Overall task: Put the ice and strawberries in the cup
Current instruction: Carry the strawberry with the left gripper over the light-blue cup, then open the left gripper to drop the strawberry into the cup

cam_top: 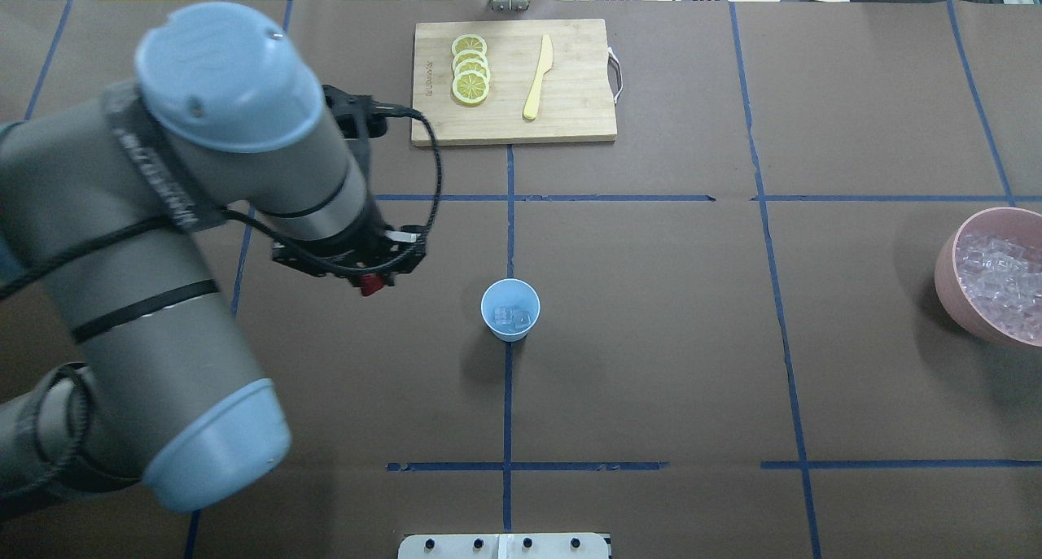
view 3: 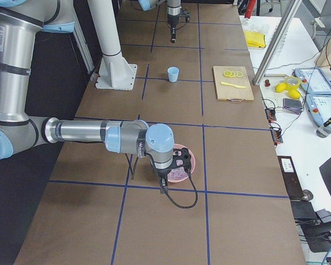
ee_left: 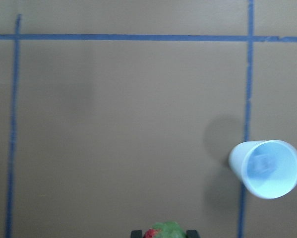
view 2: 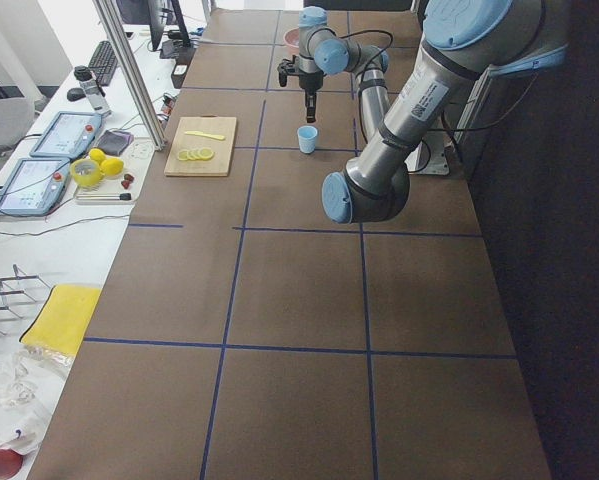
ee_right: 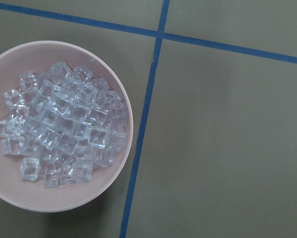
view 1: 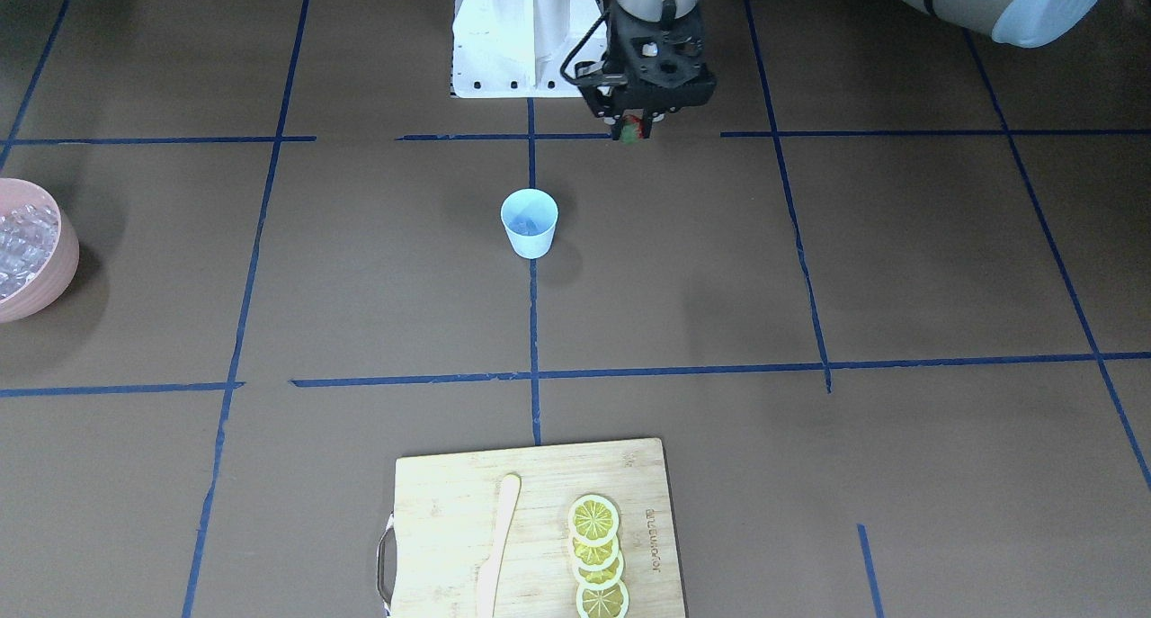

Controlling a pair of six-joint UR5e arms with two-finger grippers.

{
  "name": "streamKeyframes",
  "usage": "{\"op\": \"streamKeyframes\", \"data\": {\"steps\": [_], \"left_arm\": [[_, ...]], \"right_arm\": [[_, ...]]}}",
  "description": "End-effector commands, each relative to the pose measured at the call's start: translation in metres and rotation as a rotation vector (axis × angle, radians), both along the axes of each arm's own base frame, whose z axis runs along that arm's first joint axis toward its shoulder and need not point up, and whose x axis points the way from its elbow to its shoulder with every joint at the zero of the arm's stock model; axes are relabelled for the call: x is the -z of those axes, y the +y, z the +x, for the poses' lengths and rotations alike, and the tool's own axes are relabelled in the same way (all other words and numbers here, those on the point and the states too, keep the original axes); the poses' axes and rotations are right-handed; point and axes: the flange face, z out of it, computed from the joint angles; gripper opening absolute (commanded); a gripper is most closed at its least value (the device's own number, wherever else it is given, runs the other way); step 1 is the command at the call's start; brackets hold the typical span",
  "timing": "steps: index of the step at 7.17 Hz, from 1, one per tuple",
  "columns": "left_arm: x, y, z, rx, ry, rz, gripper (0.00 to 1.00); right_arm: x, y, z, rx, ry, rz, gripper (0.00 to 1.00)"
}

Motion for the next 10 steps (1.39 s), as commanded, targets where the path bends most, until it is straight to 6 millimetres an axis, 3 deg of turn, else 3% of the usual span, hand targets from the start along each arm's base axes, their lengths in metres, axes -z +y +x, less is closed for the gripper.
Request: {"op": "streamKeyframes", "data": {"steps": [1, 4, 7, 8, 9, 10], "left_arm": [[0.014, -0.010, 0.077, 0.063, -0.007, -0.006, 0.08], [-0.010, -0.006, 0.146, 0.099, 0.006, 0.012, 0.12], [-0.016, -0.005, 0.146, 0.092, 0.001, 0.013, 0.24], [-0.015, -0.004, 0.146, 0.090, 0.002, 0.014, 0.44], [-0.014, -0.004, 0.145, 0.090, 0.004, 0.019, 0.94], [-0.016, -0.004, 0.145, 0.090, 0.001, 0.018, 1.00]], "right_arm": [[0.000, 0.000, 0.000, -0.001, 0.000, -0.002, 0.99], [0.000, 0.000, 0.000, -0.003, 0.001, -0.004, 0.99], [0.000, 0.000, 0.000, -0.002, 0.001, -0.003, 0.99], [0.000, 0.000, 0.000, -0.002, 0.001, -0.003, 0.99], [0.000, 0.000, 0.000, -0.002, 0.000, -0.003, 0.99], [0.000, 0.000, 0.000, -0.002, 0.000, -0.003, 0.99]]}}
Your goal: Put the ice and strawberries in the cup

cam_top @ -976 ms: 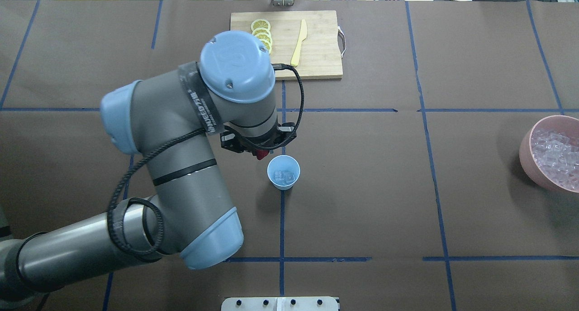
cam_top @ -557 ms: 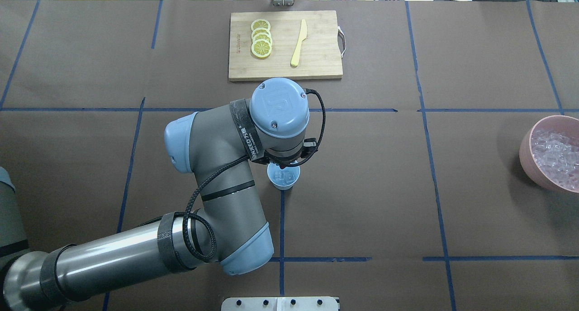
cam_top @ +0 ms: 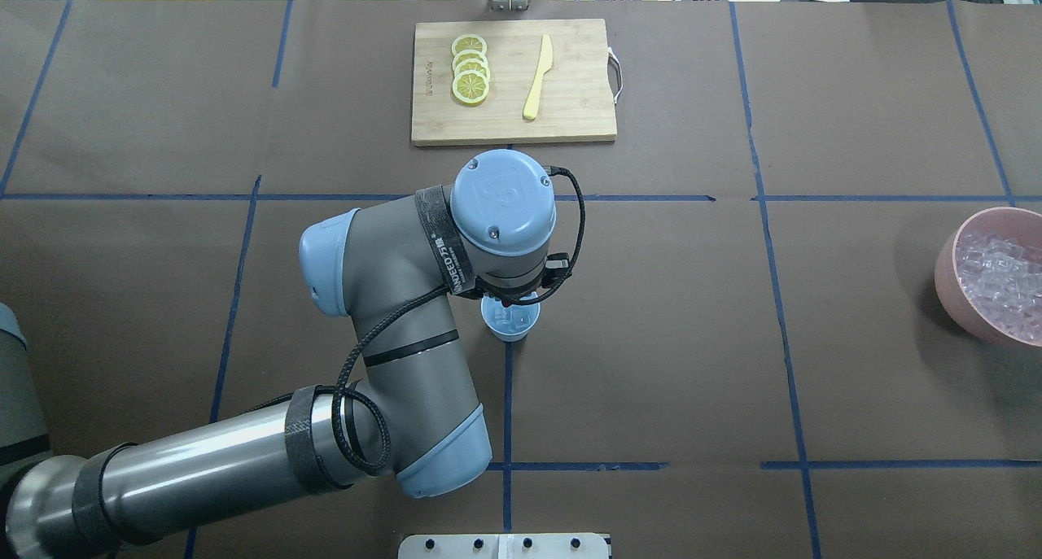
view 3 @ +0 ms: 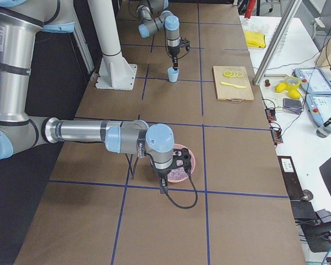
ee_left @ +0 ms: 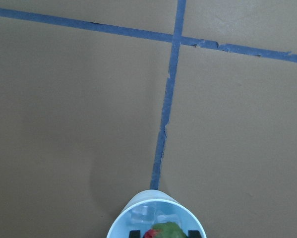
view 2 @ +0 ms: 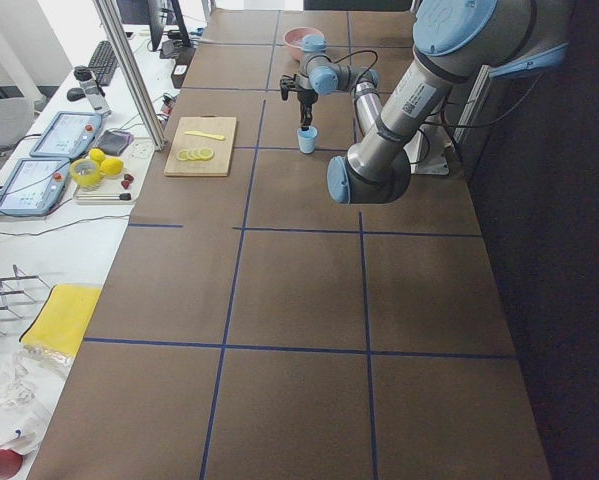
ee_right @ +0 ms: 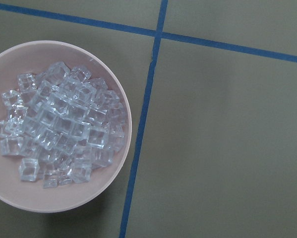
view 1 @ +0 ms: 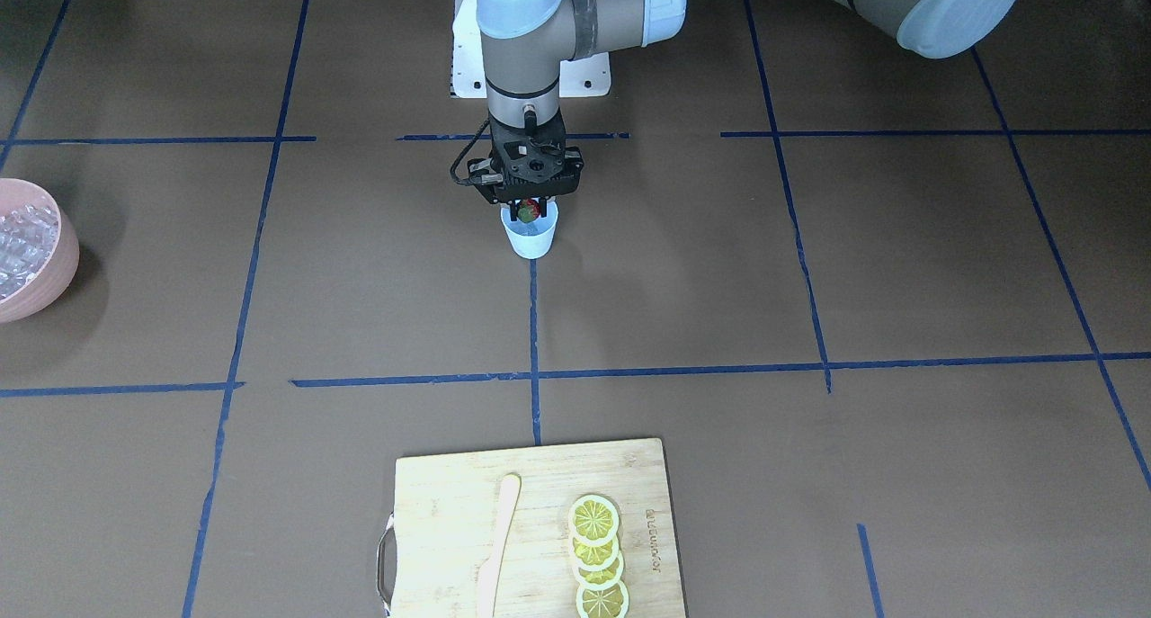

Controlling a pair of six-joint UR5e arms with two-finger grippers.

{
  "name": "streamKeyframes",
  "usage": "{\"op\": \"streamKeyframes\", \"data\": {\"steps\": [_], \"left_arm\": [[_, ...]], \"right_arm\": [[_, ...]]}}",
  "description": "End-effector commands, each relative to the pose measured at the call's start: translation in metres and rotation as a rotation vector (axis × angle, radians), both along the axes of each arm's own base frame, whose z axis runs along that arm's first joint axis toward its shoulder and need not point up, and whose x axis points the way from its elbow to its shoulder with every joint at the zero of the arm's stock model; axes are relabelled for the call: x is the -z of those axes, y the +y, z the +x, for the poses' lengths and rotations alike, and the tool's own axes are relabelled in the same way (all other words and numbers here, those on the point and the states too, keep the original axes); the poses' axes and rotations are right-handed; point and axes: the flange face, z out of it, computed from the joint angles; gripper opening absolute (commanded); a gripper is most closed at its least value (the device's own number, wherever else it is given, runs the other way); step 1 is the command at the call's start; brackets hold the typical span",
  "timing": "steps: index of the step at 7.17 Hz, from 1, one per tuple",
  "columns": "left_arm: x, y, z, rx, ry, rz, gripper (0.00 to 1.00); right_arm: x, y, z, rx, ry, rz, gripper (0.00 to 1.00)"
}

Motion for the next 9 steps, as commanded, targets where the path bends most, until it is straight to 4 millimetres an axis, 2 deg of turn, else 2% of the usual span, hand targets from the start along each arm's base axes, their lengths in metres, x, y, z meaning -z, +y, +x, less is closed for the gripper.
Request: {"op": "streamKeyframes", "data": {"steps": [1, 3, 4, 5, 6, 7, 8, 9], "left_arm": [[0.001, 0.000, -0.001, 0.000, 0.001, 0.002, 1.00], [0.002, 0.002, -0.004, -0.007, 0.008, 0.005, 1.00], [-0.002, 0.005, -0.012, -0.047, -0.004, 0.040, 1.00], [-0.025, 0.015, -0.039, -0.124, -0.044, 0.095, 1.00], [-0.048, 0.007, -0.084, -0.148, -0.059, 0.159, 1.00], [-0.081, 0.003, -0.130, -0.220, -0.058, 0.197, 1.00], [-0.100, -0.006, -0.181, -0.245, -0.042, 0.217, 1.00], [-0.137, -0.007, -0.233, -0.290, -0.069, 0.264, 1.00]], "right_arm": [[0.000, 0.000, 0.000, 0.000, -0.001, 0.000, 0.99], [-0.001, 0.000, 0.000, 0.000, -0.001, -0.001, 0.99], [-0.001, 0.000, 0.000, 0.001, -0.001, 0.000, 0.99], [-0.001, 0.000, 0.000, 0.000, -0.001, -0.001, 0.99], [-0.002, 0.000, 0.000, 0.000, -0.001, -0.004, 0.99], [-0.003, 0.001, 0.000, 0.000, -0.003, -0.007, 0.99], [-0.003, 0.001, 0.000, 0.000, -0.001, -0.008, 0.99], [-0.004, 0.002, 0.000, -0.001, -0.003, -0.012, 0.99]]}}
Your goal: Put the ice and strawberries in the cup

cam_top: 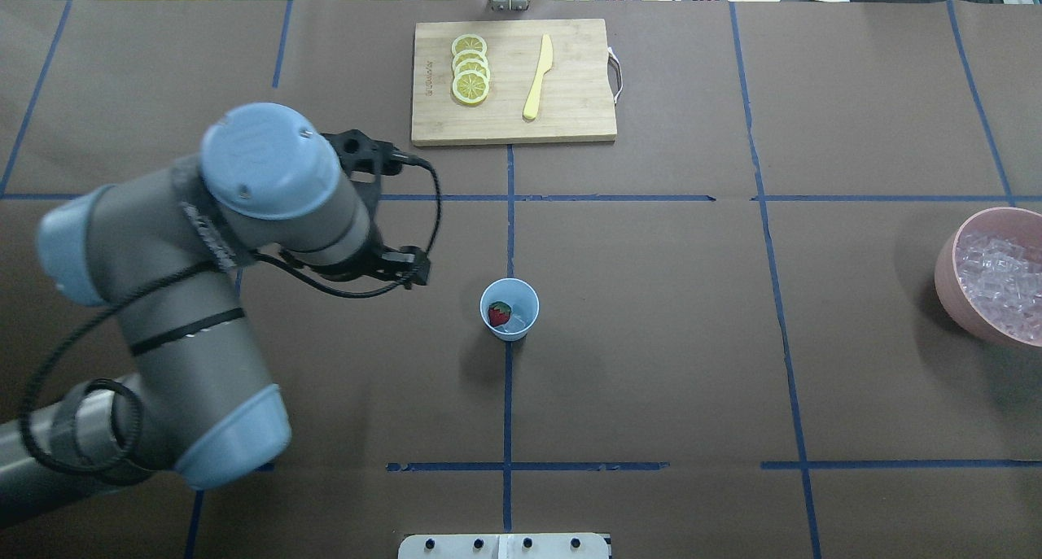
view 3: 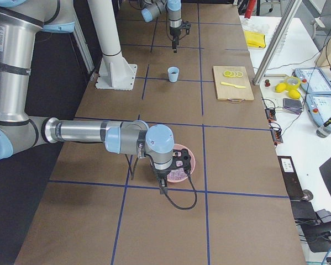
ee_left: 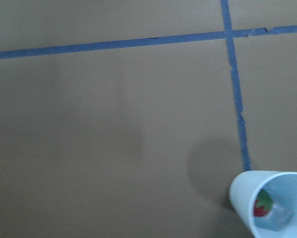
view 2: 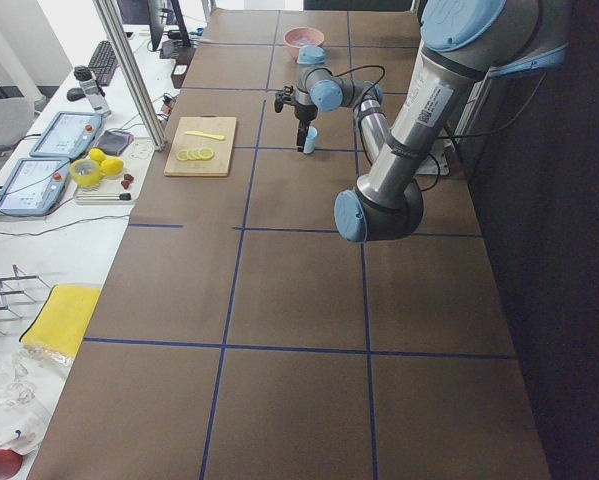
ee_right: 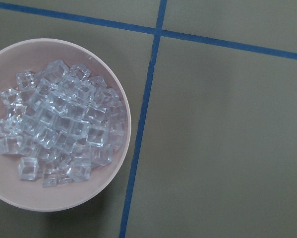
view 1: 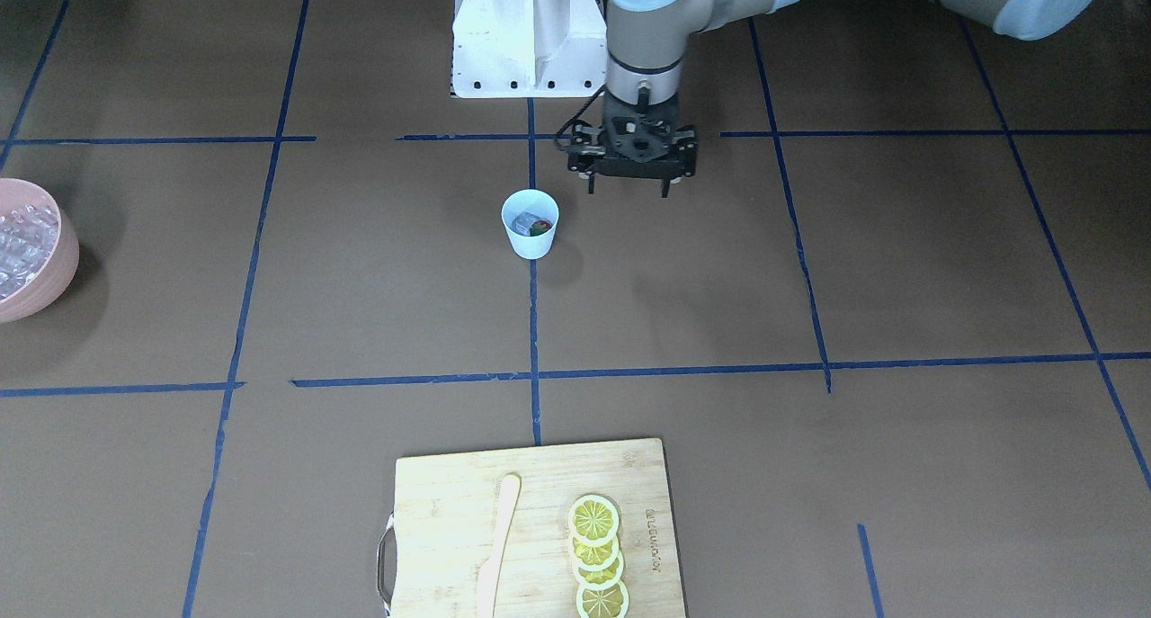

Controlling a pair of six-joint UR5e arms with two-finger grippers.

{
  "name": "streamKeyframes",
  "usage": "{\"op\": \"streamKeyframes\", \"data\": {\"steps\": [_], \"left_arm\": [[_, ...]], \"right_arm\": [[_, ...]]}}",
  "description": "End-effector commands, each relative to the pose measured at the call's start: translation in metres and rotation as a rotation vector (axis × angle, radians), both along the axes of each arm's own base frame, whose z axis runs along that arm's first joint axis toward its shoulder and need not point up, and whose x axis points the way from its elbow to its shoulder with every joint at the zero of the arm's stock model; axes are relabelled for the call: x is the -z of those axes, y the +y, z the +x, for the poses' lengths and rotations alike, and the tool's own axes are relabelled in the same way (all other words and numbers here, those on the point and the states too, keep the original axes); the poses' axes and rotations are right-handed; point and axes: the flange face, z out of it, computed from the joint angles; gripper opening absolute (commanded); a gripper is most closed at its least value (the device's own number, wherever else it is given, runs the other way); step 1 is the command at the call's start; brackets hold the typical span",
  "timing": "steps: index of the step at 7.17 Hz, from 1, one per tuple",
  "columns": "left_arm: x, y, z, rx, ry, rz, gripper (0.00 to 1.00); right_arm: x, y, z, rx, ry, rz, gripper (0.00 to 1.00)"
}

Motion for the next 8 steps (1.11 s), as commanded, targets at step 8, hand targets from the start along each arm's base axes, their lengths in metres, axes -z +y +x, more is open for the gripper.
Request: {"op": "streamKeyframes", "data": {"steps": [8], "left_arm": [[-0.361, -0.068, -0.427, -0.228, 0.031, 0.025, 1.00]], "right_arm": [[-0.001, 0.001, 0.000, -0.001, 0.000, -0.003, 0.99]]}}
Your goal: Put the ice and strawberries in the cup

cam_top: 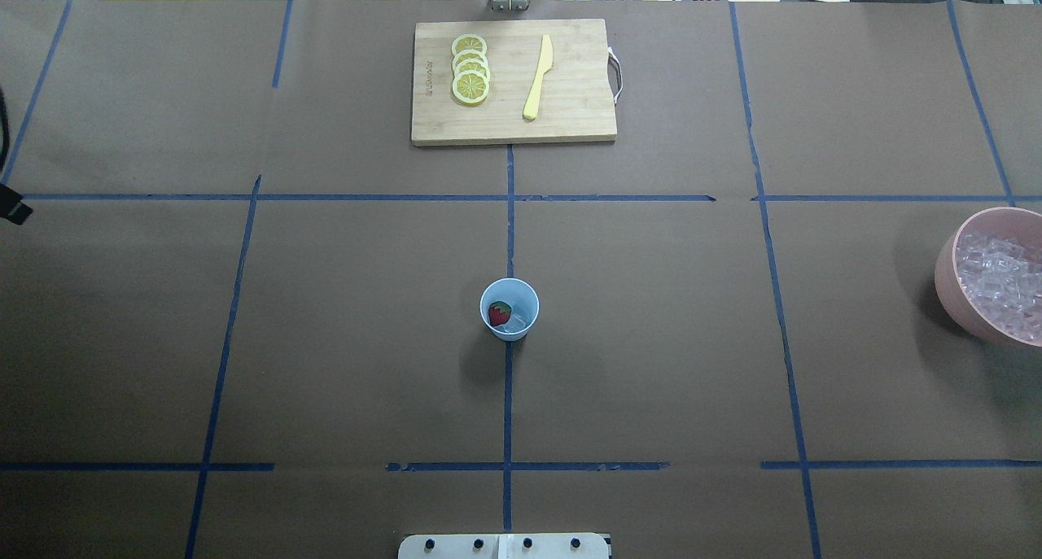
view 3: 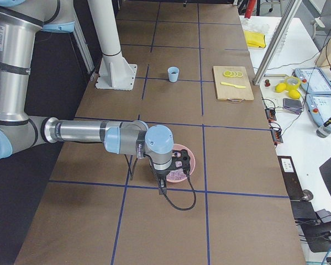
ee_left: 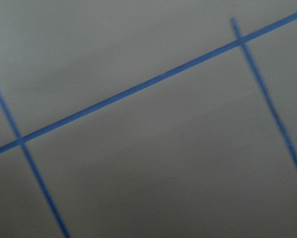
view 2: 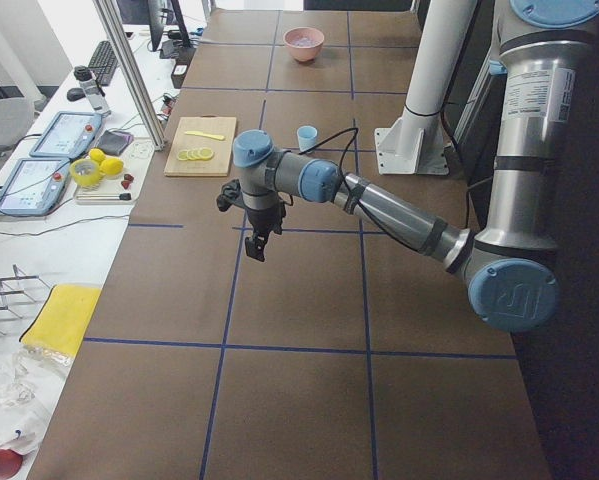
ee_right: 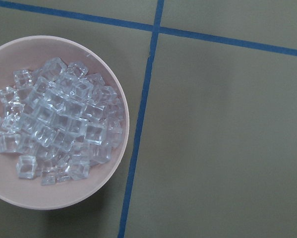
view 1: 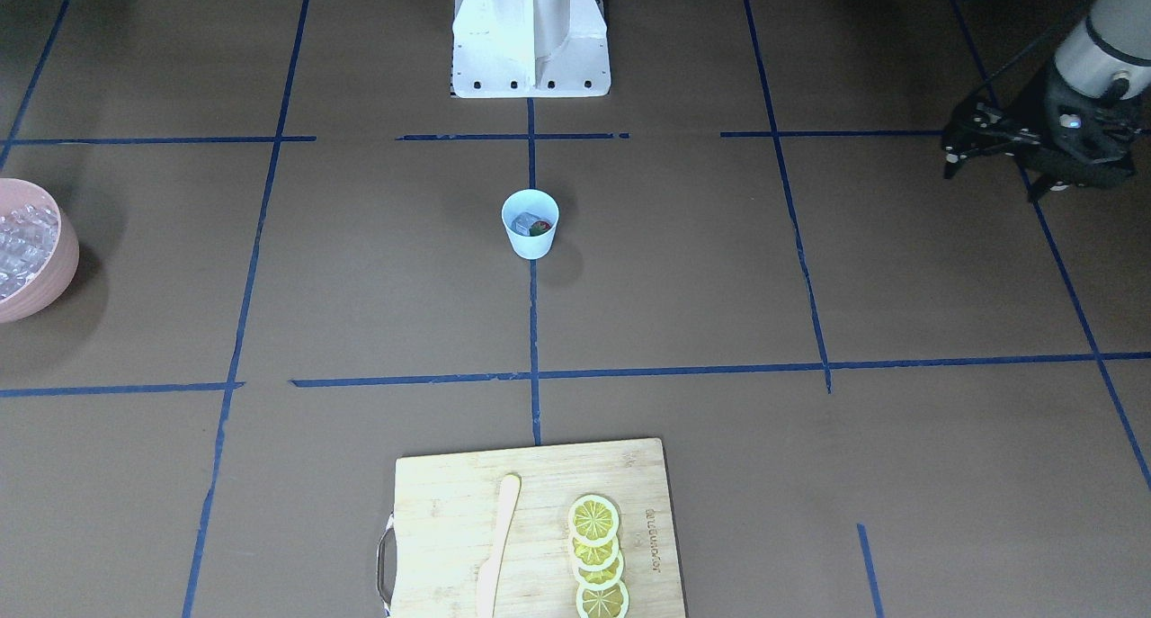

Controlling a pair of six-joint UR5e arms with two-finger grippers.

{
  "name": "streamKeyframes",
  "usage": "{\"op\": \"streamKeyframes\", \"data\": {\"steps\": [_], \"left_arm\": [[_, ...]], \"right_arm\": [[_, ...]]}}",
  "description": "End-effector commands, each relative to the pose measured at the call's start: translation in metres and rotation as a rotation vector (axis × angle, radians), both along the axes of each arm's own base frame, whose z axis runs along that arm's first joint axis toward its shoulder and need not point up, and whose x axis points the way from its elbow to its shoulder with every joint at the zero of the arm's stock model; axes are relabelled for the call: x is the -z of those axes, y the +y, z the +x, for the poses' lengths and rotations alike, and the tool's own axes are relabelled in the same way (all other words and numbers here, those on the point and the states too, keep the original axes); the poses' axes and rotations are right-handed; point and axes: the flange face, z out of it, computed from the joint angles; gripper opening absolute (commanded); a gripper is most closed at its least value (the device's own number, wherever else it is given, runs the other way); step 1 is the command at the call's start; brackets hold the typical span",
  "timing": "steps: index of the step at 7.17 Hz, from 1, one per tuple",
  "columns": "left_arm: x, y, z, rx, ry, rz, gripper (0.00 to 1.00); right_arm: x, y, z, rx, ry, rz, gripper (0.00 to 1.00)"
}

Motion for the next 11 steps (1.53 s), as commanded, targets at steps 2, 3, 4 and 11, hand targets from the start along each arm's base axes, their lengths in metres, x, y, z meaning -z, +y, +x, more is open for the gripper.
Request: {"op": "streamKeyframes", "data": {"steps": [2, 3, 4, 11], "left_arm": [[-0.122, 0.033, -0.108, 0.139, 0.087, -0.151, 1.00], [-0.129, 0.037, -0.113, 0.151, 0.084, -0.167, 1.00], [-0.136, 0.042, -0.115, 0.154, 0.084, -0.178, 1.00], [-0.134, 0.042, -0.122, 0.150, 0.004, -0.146, 1.00]], "right_arm": [[0.001, 0.000, 0.000, 0.001, -0.001, 0.002, 0.99], [0.001, 0.000, 0.000, 0.001, -0.001, 0.004, 0.99], [0.001, 0.000, 0.000, 0.001, -0.001, 0.004, 0.99], [0.002, -0.001, 0.000, 0.000, -0.002, 0.006, 0.99]]}}
